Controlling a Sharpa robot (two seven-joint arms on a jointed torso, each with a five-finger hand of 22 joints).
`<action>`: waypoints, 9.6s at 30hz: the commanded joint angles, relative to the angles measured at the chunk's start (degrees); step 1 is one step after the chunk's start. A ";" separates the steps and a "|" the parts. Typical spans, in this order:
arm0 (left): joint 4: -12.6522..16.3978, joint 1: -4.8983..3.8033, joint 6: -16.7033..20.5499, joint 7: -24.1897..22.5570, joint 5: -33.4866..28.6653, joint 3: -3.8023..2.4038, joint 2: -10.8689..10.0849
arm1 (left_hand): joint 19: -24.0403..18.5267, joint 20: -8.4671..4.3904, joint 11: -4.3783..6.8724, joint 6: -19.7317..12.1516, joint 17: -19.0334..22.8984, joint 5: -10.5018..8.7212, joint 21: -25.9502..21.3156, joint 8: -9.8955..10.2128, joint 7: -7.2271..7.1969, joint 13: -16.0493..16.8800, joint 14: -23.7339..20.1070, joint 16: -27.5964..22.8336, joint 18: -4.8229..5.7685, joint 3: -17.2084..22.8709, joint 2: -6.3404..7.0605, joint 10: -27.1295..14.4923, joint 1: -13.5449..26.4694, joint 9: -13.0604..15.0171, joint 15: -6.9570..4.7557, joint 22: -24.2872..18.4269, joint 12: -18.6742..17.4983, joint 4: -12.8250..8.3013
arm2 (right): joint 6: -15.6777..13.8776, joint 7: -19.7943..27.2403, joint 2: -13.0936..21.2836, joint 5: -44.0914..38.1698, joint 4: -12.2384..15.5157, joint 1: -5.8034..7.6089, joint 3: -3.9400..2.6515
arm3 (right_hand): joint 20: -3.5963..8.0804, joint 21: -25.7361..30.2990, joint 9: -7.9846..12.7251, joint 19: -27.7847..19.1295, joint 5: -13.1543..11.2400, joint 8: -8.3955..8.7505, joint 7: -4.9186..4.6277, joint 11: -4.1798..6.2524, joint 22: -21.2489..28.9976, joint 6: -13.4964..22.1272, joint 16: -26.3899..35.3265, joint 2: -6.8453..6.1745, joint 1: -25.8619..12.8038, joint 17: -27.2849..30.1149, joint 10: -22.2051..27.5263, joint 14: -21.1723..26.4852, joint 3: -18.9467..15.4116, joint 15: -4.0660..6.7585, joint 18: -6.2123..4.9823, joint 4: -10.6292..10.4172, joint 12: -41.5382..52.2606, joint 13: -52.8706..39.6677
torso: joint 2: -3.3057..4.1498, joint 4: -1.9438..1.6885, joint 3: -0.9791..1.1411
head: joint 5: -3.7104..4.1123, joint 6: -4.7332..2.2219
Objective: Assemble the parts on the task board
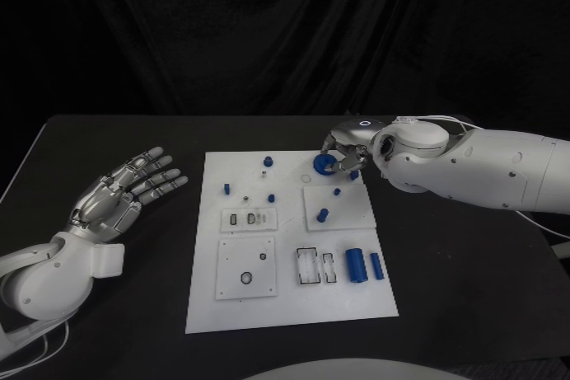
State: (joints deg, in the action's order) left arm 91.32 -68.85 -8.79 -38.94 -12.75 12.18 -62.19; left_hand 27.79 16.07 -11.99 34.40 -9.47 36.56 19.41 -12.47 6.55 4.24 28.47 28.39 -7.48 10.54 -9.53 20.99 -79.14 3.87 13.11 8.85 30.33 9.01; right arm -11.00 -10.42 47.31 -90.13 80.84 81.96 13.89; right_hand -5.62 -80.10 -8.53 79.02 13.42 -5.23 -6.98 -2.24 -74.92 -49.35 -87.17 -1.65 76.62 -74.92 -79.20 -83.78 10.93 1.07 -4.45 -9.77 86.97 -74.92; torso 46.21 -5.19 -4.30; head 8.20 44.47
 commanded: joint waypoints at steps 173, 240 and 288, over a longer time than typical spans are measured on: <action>-1.05 0.06 -1.79 1.35 -0.33 -0.06 0.68 | -0.75 0.10 -0.82 0.00 0.24 -0.18 0.47 -0.09 0.93 -0.02 -0.47 0.75 0.85 2.01 -0.13 0.49 0.37 0.08 0.61 0.20 0.30 -0.27 | -7.30 -1.98 14.99 -0.12 12.26 2.10 0.39 | 1.26 12.37 -1.53 -3.91 -7.32 1.47 1.50 1.35 0.10 3.07 11.37 -1.50 0.01 -0.19 14.43 2.69 1.67 1.10 -1.23 -2.25 -13.14 10.70 | -0.03 0.26 0.05 | 0.18 0.14; -2.10 0.20 -3.19 2.22 -0.33 -0.07 1.86 | -0.88 0.07 -1.03 -0.22 0.30 -0.23 0.57 0.01 1.09 0.00 -0.61 0.93 0.97 2.66 -0.33 0.68 0.62 0.05 0.68 0.25 0.35 -0.24 | -6.78 -0.84 13.14 0.87 8.97 -3.42 0.43 | 1.49 16.37 -2.36 -4.50 -8.76 -1.22 1.43 1.40 1.14 -0.35 18.06 -3.16 3.79 5.30 14.51 4.86 -1.23 1.23 -1.69 -4.66 -14.70 12.32 | -0.03 0.32 0.10 | 0.32 1.46; -2.45 0.31 -3.50 2.55 -0.33 -0.07 2.33 | -1.00 0.01 -1.03 -0.11 0.35 -0.32 0.60 -0.02 1.12 0.00 -0.77 1.01 1.01 2.99 -0.29 0.70 0.78 0.06 0.67 0.28 0.34 -0.26 | -11.46 4.11 -4.34 -1.33 13.21 -2.47 0.25 | 1.40 13.90 -9.61 -1.50 3.28 -10.57 1.37 0.75 -2.00 -6.28 12.46 -1.82 5.63 -0.24 9.37 1.10 0.15 0.93 -0.96 -2.65 -11.19 7.11 | -0.07 0.33 0.05 | -0.77 1.70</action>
State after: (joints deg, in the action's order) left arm 88.74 -68.59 -11.45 -35.72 -12.86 12.16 -59.95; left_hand 27.37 16.07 -12.71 34.20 -9.21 36.56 19.63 -12.46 7.58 4.24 27.85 29.04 -7.50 13.32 -9.76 21.72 -78.91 3.87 13.72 9.07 30.33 8.77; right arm -25.84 -7.54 43.30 -90.15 94.36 79.80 14.14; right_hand -4.16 -65.31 -15.87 77.00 16.86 -15.42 -5.57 -1.47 -74.91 -55.27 -73.69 -3.32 82.20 -74.15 -69.09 -82.12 10.98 2.00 -5.39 -12.89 75.12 -67.01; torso 46.14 -4.79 -4.23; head 7.58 46.16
